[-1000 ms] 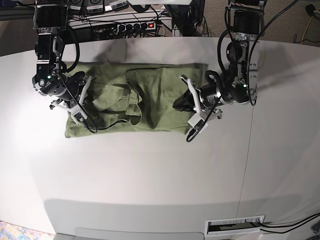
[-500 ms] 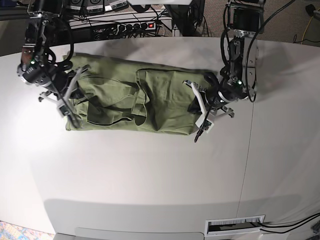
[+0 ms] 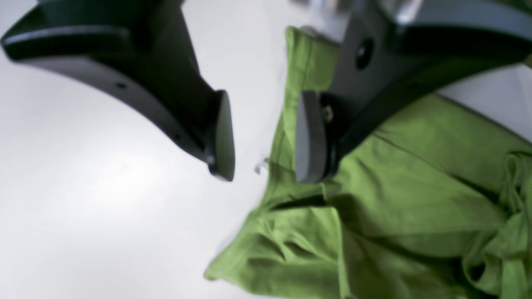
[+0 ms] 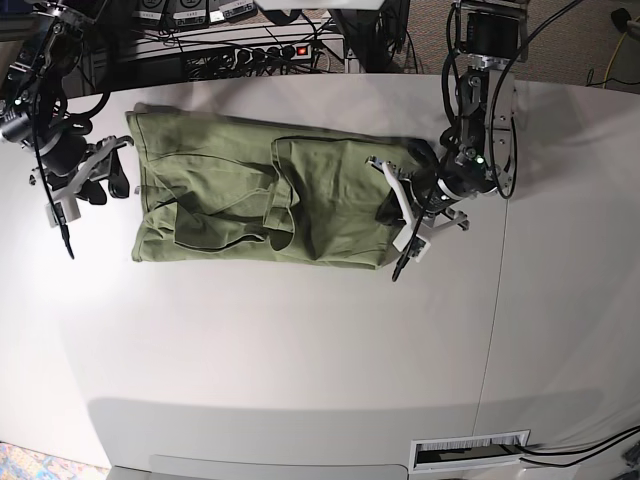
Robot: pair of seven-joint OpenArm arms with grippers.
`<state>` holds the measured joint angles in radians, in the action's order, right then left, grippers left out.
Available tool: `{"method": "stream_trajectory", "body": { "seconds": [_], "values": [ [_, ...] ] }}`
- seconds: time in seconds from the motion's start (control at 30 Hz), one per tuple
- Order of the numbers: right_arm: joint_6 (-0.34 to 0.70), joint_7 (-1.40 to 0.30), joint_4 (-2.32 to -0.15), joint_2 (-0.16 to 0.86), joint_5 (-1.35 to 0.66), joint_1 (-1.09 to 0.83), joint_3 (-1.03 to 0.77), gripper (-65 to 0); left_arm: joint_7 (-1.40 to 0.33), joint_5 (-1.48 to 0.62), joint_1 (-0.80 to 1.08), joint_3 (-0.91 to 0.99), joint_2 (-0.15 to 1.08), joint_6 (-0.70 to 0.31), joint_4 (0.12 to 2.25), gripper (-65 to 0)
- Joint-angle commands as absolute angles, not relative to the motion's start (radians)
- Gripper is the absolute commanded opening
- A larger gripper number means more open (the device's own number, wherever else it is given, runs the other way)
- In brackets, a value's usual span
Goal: Fold the T-shirt properly
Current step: 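Hold the strip ends with both grippers and push them toward each other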
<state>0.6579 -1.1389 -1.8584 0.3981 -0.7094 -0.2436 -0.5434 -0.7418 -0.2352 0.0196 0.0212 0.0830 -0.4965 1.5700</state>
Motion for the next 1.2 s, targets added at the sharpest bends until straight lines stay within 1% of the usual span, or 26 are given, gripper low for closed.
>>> {"method": "stream_trajectory", "body": {
  "seconds": [0.0, 0.13, 0.23, 0.3, 0.43, 0.53, 0.77, 1.17],
  "values": [
    [0.659, -1.111, -1.841, 0.413, -0.718, -0.22, -0.547, -39.2, -0.739, -0.24, 0.014, 0.02, 0.084, -0.497, 1.583, -65.0],
    [0.659, -1.12, -1.673, 0.413, -0.741, -0.136, -0.542, -38.8, -0.74, -0.238, 0.02, -0.006, 0.084, -0.497, 1.583, -65.0],
    [0.661, -1.207, -1.554, 0.413, -0.838, -0.071, -0.542, -38.4, -0.74, -0.216, 0.02, -0.037, 0.083, -0.497, 1.583, -65.0],
    [0.661, -1.256, -1.493, 0.413, -0.897, -0.037, -0.542, -35.9, -0.739, -0.185, 0.02, -0.059, 0.084, -0.497, 1.583, -65.0],
    [0.662, -1.284, -1.408, 0.413, -0.942, 0.003, -0.542, -35.6, -0.739, -0.17, 0.02, -0.088, 0.083, -0.497, 1.583, -65.0],
    [0.662, -1.288, -1.387, 0.413, -0.972, 0.009, -0.542, -35.6, -0.739, -0.17, 0.02, -0.089, 0.083, -0.497, 1.583, -65.0],
    [0.664, -1.282, -1.387, 0.413, -0.968, 0.009, -0.542, -35.6, -0.739, -0.171, 0.02, -0.089, 0.083, -0.497, 1.583, -65.0],
    [0.663, -1.242, -1.385, 0.405, -0.889, 0.009, -0.54, -35.6, -0.739, -0.172, 0.02, -0.089, 0.083, -0.497, 1.583, -65.0]
  ]
}}
